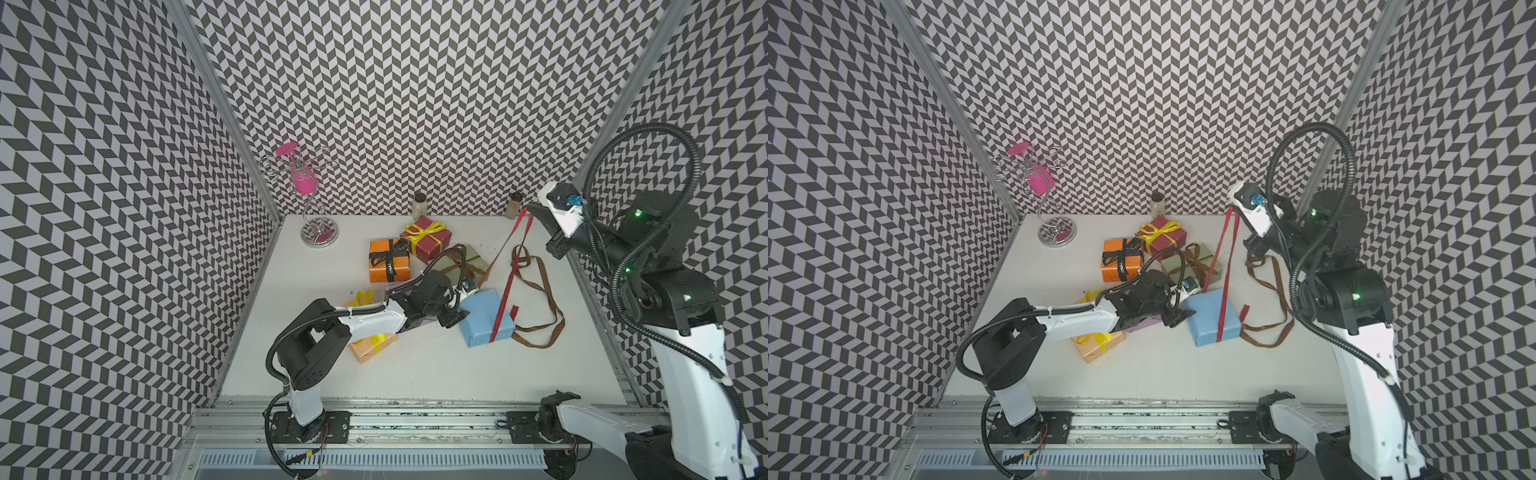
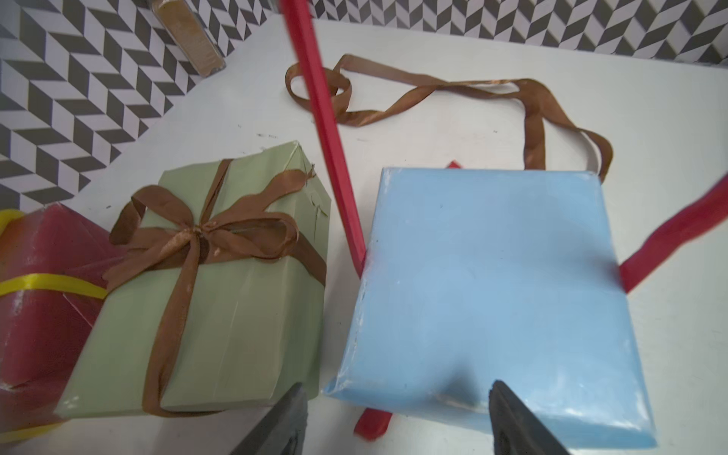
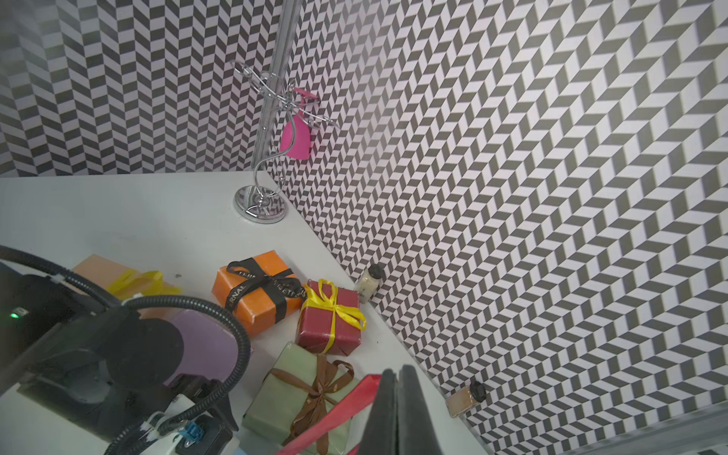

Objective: Untie the ribbon bows on the gift boxes
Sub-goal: Pull the ribbon from the gift box.

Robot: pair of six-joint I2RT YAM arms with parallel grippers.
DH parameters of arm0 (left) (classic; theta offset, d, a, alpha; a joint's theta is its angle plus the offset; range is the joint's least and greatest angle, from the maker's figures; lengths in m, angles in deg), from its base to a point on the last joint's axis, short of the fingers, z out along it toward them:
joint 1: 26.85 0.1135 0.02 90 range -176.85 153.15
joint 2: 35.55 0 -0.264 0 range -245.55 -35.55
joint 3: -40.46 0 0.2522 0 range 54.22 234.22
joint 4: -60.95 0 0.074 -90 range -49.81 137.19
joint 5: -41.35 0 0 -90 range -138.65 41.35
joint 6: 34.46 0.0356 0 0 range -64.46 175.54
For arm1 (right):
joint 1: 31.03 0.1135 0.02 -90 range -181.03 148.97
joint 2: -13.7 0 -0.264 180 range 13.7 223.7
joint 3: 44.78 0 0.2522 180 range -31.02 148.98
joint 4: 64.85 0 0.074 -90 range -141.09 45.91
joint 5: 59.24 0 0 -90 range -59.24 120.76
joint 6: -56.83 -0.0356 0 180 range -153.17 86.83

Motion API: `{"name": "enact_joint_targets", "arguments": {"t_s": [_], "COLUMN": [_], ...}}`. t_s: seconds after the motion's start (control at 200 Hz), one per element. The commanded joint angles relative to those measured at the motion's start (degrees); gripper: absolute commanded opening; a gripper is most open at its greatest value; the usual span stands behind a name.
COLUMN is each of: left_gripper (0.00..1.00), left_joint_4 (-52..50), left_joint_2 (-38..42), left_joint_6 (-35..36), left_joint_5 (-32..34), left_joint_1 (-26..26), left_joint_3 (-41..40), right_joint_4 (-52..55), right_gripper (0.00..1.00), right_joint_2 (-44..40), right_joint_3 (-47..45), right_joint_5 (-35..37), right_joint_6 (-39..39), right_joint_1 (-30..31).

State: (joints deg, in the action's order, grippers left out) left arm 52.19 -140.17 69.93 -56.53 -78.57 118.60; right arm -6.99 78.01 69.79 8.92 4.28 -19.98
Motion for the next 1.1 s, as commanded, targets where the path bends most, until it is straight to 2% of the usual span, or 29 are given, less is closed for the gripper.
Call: {"name": "enact_joint_targets", "arguments": {"t_s": [0.0, 0.34, 0.711, 0.891, 1.092], "left_gripper": [0.74, 0.75, 0.75, 0.75, 0.74], "left_joint_4": [1.4, 1.0, 0.3, 0.2, 0.2], "left_joint_2": [-0.4, -2.9, -4.4, -4.7, -4.6], "left_joint_6": [-1.4, -1.7, -1.5, -1.3, -1.3], "left_joint_5": [1.1, 3.4, 4.2, 4.2, 4.2], "left_joint_1": [-0.1, -1.6, -1.6, -1.6, -1.5], "left_joint_3": [2.9, 3.9, 3.7, 3.6, 3.2], "right_joint_4": [-3.6, -2.2, -3.5, -4.3, -8.7], "right_gripper": [0.00, 0.00, 0.00, 0.00, 0.00], "right_joint_2": [0.4, 2.0, 3.4, 4.5, 2.9], "right_joint_3": [2.4, 9.7, 18.6, 24.7, 22.0], "right_joint_5": [0.9, 3.8, 14.1, 15.5, 25.4], "right_joint_6": [1.2, 4.2, 7.7, 7.8, 9.0], "right_joint_1": [-0.3, -0.3, -0.3, -0.3, -0.3]}}
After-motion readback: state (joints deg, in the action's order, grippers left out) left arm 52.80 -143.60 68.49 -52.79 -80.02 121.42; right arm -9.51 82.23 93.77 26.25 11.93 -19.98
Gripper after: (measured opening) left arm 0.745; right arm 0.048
